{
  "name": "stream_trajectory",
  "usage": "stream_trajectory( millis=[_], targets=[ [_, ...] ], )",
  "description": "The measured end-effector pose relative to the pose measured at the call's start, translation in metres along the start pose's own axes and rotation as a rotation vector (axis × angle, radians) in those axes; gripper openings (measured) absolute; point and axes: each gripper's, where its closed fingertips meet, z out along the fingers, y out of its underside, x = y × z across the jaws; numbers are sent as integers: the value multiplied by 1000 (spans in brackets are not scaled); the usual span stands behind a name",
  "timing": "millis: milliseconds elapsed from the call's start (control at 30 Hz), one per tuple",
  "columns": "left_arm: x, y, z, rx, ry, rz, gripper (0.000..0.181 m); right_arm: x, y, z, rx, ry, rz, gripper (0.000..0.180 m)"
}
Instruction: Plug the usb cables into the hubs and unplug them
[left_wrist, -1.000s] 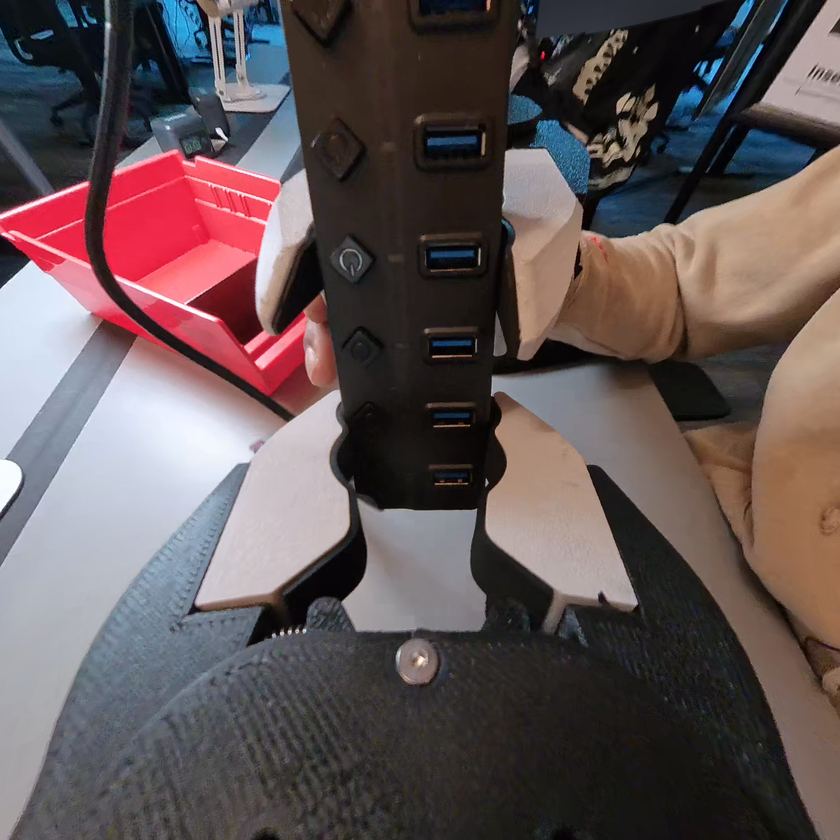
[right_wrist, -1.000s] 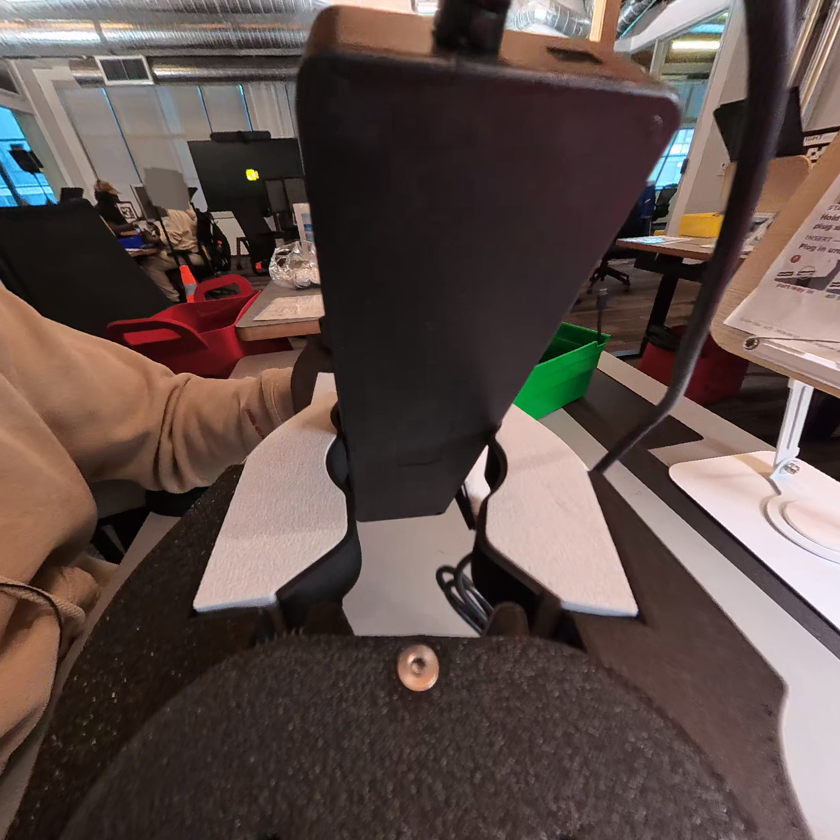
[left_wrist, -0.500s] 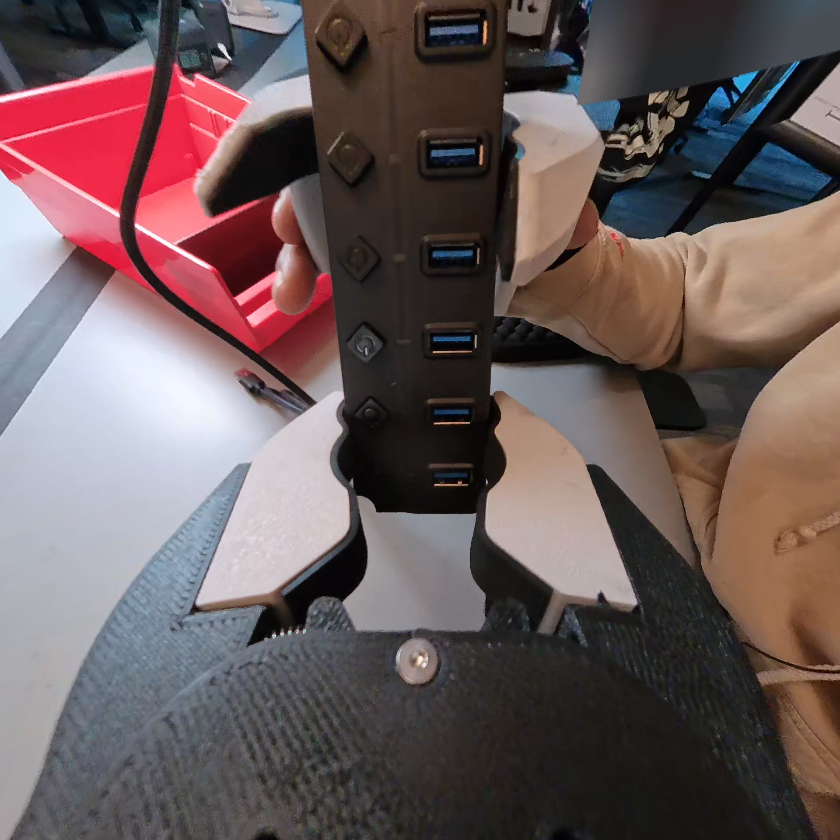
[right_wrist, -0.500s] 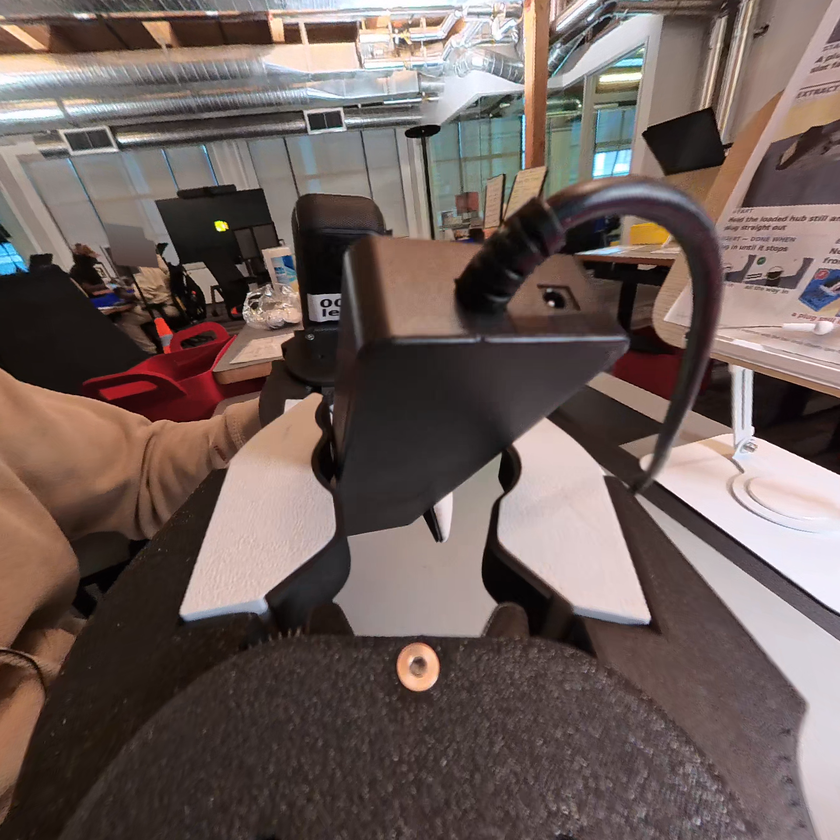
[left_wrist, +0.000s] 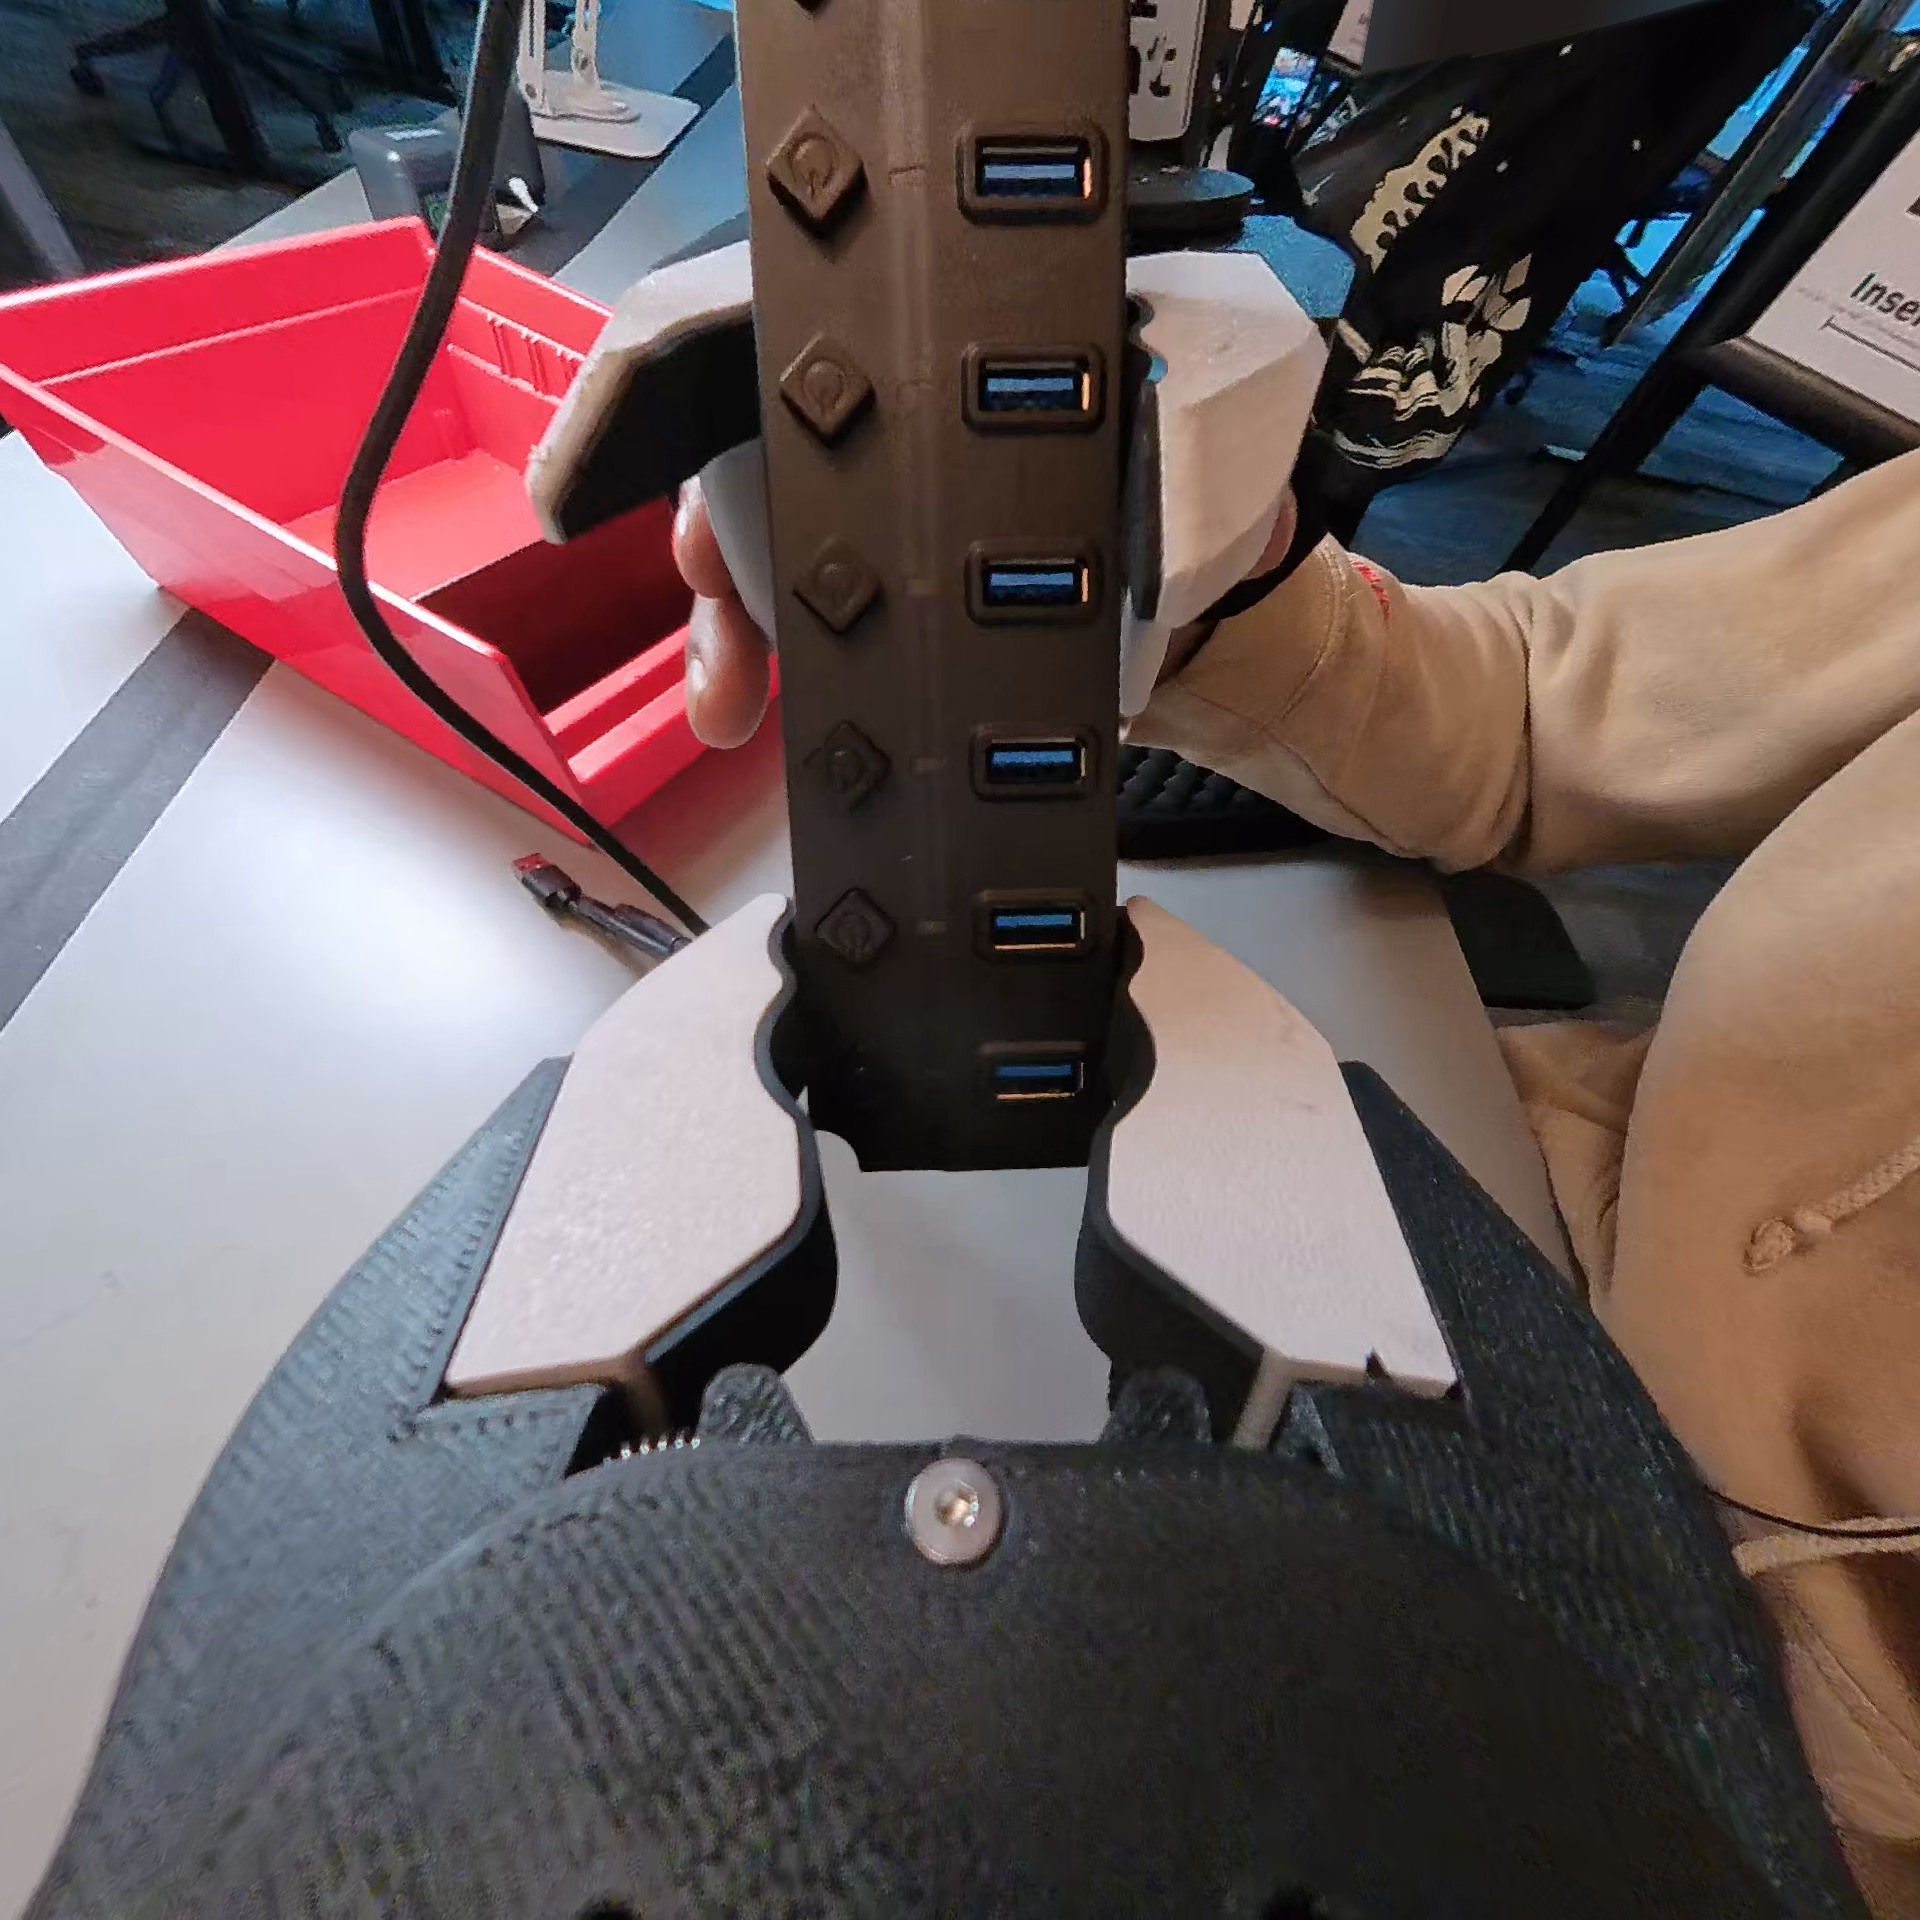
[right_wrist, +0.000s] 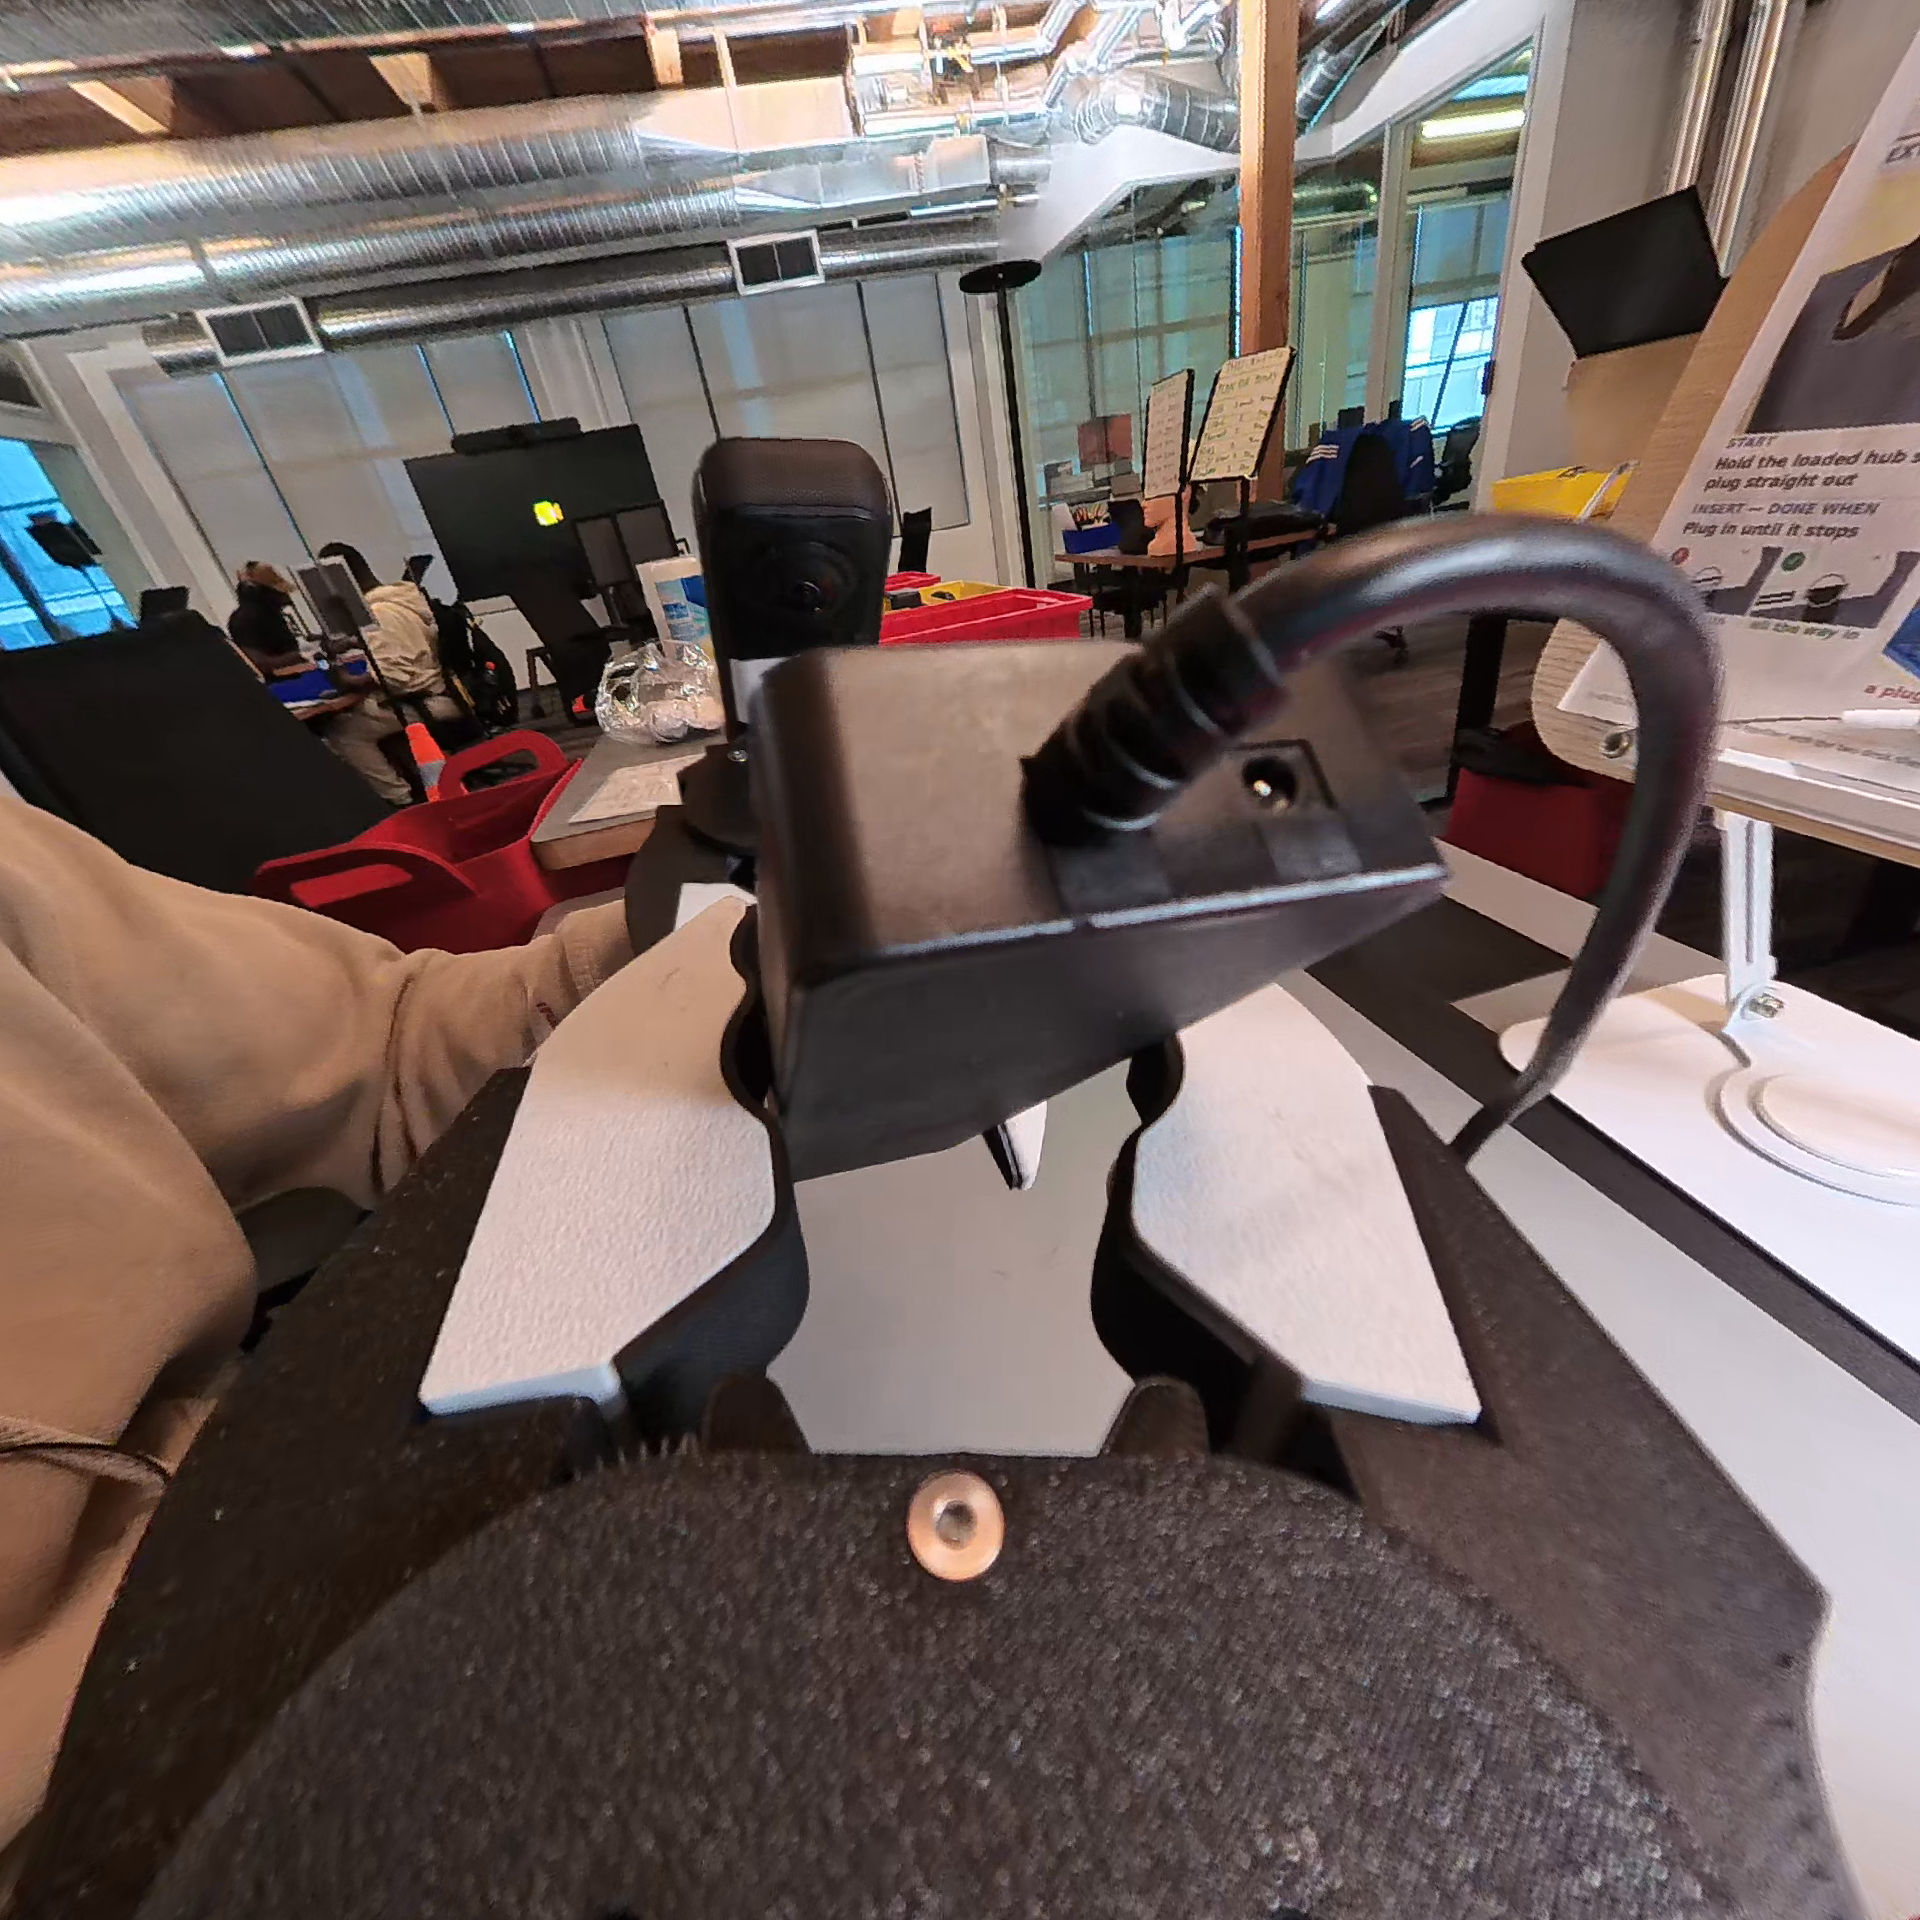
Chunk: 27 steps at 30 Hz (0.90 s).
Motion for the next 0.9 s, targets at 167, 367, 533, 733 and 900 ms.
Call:
stream_trajectory(
  millis=[167, 367, 533, 733, 900],
  targets=[
    [5, -17, -17, 104, 48, -2, 56, 0, -9, -6, 26, 9, -12, 68],
    [-24, -40, -80, 189, -194, 56, 59, 2, -23, -18, 50, 38, -46, 66],
    [-75, -28, -166, 210, -512, -27, 58, 4, -29, -32, 44, 53, -77, 66],
    [-115, 51, -250, -6, -802, -195, 57, 13, -14, -50, -22, 59, -98, 66],
    [-124, 118, -298, -223, -942, -357, 55, 21, -1, -53, -68, 46, -105, 66]
  ],
)
